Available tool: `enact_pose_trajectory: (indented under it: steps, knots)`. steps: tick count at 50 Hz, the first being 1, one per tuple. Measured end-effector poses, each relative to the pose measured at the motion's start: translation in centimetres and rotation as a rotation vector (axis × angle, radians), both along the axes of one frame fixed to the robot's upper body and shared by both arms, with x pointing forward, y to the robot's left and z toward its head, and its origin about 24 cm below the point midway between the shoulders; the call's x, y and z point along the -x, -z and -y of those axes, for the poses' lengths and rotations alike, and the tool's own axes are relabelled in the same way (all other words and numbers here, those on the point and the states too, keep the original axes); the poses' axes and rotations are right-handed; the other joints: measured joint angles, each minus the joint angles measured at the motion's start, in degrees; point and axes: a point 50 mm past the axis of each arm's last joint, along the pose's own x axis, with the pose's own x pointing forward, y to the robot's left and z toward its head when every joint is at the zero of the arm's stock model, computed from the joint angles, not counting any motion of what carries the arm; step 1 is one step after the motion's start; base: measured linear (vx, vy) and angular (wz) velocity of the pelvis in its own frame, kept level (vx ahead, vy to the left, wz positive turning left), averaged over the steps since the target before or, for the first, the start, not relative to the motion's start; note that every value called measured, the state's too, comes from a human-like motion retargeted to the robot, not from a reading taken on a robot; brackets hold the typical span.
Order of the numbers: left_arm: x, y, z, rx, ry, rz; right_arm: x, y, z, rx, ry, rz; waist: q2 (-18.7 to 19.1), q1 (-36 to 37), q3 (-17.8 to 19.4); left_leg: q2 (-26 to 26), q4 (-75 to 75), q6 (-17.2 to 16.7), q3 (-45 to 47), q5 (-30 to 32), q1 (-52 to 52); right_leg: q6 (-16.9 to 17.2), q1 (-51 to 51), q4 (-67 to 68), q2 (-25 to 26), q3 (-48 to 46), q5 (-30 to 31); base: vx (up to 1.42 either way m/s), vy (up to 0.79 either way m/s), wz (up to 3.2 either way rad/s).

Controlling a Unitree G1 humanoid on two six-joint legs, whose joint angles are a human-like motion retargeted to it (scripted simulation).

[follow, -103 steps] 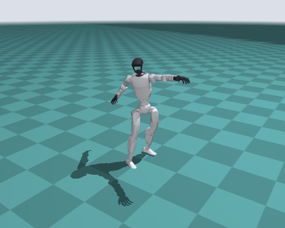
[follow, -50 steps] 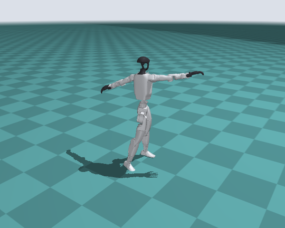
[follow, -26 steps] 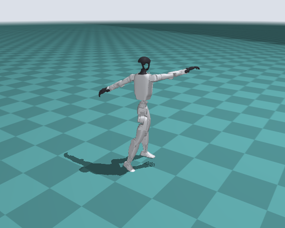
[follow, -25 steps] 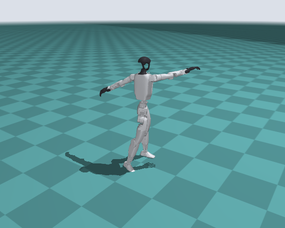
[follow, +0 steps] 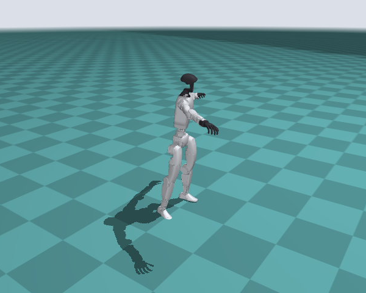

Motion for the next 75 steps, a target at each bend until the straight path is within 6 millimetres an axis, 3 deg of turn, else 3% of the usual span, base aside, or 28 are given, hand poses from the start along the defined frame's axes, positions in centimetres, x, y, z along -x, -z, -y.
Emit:
enact_pose_trajectory:
  steps: [6, 10, 15, 23, 28, 34, 37, 40, 46, 53, 60, 66, 68, 70, 75]
  knots:
    - [-3.7, 0.7, 0.8, 0.015, 0.124, -0.093, 4.7, 4.7, 2.6, -0.125, 0.145, -0.071, 3.1, -12.6, 1.3, 0.9, 0.7, -0.7, 7.3, -1.2, 2.1, 0.2, -2.7, 0.6, 0.7, 7.8, 0.6, -0.03, 0.02, -1.13]
    - [-6.0, -0.1, 1.2, -0.02, 0.179, -0.099, 7.9, 6.8, 3.7, -0.19, 0.227, -0.065, 5.0, -21.8, 1.9, 1.6, 0.0, -1.5, 12.3, -1.4, 3.9, 0.2, -4.5, 0.6, 1.9, 13.0, 1.2, -0.02, 0.0, -1.15]
    - [-9.1, -3.2, 1.6, -0.108, 0.246, -0.042, 12.1, 8.9, 4.8, -0.244, 0.337, -0.026, 7.0, -32.8, 2.1, 2.3, -1.9, -2.3, 19.0, -1.2, 6.6, 0.2, -6.7, 0.1, 3.9, 19.6, 2.3, 0.01, -0.01, -1.23]
    - [-13.5, -9.8, 3.0, -0.276, 0.352, 0.044, 20.2, 13.6, 5.2, -0.402, 0.55, 0.018, 9.3, -47.9, 2.1, 2.8, -2.6, -2.7, 30.4, -1.5, 10.3, 0.2, -9.4, -1.2, 7.4, 30.8, 4.3, 0.03, -0.02, -1.32]
    - [-17.9, -13.2, 5.6, -0.384, 0.471, 0.07, 27.4, 17.6, 3.8, -0.53, 0.745, 0.102, 10.3, -55.5, 2.0, 3.5, -1.3, -2.6, 36.3, -2.1, 12.1, 0.2, -10.2, -1.6, 9.6, 36.5, 5.1, 0.03, -0.04, -1.12]
    - [-23.3, -15.1, 9.9, -0.457, 0.652, 0.041, 35.9, 22.3, -0.3, -0.688, 1.029, 0.274, 11.2, -64.3, 1.4, 4.1, -0.6, -2.1, 41.1, -2.1, 13.4, 0.2, -11.2, -1.6, 11.7, 41.0, 5.7, 0.03, -0.04, -0.78]
    - [-25.4, -15.5, 12.0, -0.471, 0.729, 0.013, 38.9, 24.3, -2.7, -0.753, 1.139, 0.305, 11.5, -67.9, 1.2, 4.3, -0.7, -1.9, 43.3, -1.9, 14.0, 0.2, -11.8, -1.7, 12.8, 43.1, 6.1, 0.02, -0.05, -0.73]
    - [-26.9, -15.5, 13.5, -0.474, 0.782, -0.01, 40.5, 25.8, -4.7, -0.804, 1.2, 0.282, 11.8, -70.4, 1.1, 4.4, -1.0, -1.7, 45.8, -1.6, 14.6, 0.2, -12.3, -2.1, 14.1, 45.4, 6.8, 0.02, -0.06, -0.83]
    - [-28.0, -15.3, 14.7, -0.455, 0.821, -0.025, 40.0, 27.5, -5.9, -0.87, 1.209, 0.276, 12.1, -71.9, 1.1, 4.8, -0.8, -1.7, 51.1, -1.1, 16.4, 0.2, -12.1, -4.0, 16.5, 50.1, 8.8, 0.04, -0.07, -0.84]
    - [-28.6, -15.3, 15.4, -0.453, 0.855, -0.024, 36.7, 27.9, -4.7, -0.899, 1.118, 0.316, 12.1, -70.5, 0.9, 5.6, -0.3, -2.0, 53.0, -0.9, 17.8, 0.2, -10.7, -5.6, 17.7, 51.5, 9.6, 0.04, -0.04, -0.28]
    - [-28.5, -16.5, 15.7, -0.486, 0.862, -0.016, 34.5, 27.6, -3.6, -0.895, 1.044, 0.316, 11.8, -66.9, -0.1, 5.9, -0.4, -1.8, 48.0, -1.1, 16.0, 0.2, -11.1, -3.8, 15.9, 46.8, 7.3, 0.03, 0.03, 0.67]
    - [-27.2, -17.7, 14.4, -0.525, 0.817, -0.025, 33.5, 26.3, -2.3, -0.846, 0.999, 0.327, 10.6, -61.6, -1.3, 5.8, -0.8, -1.7, 40.4, -1.2, 13.2, 0.2, -11.4, -1.4, 13.2, 39.8, 4.6, 0.02, 0.04, 1.17]
    - [-26.4, -17.8, 13.5, -0.536, 0.792, -0.063, 33.2, 25.5, -1.6, -0.823, 0.972, 0.321, 9.8, -60.2, -2.0, 6.6, 2.1, 0.2, 37.4, -2.8, 11.2, 0.1, -11.5, 0.5, 12.0, 36.4, 2.8, 0.03, 0.01, 1.43]
    - [-25.6, -17.8, 12.7, -0.534, 0.761, -0.063, 32.7, 24.7, -0.9, -0.791, 0.953, 0.326, 9.6, -57.4, -1.9, 6.3, -0.7, -1.9, 34.7, -1.3, 11.3, -0.3, -11.0, 0.3, 11.7, 34.2, 2.8, 0.02, -0.02, 1.23]
    - [-23.0, -17.3, 9.9, -0.497, 0.655, -0.112, 31.0, 22.1, 1.1, -0.707, 0.885, 0.324, 7.6, -51.5, -2.0, 6.4, -2.1, -2.0, 27.6, -0.4, 10.1, -0.4, -9.2, 1.3, 10.0, 27.1, 1.2, 0.02, -0.01, 1.3]
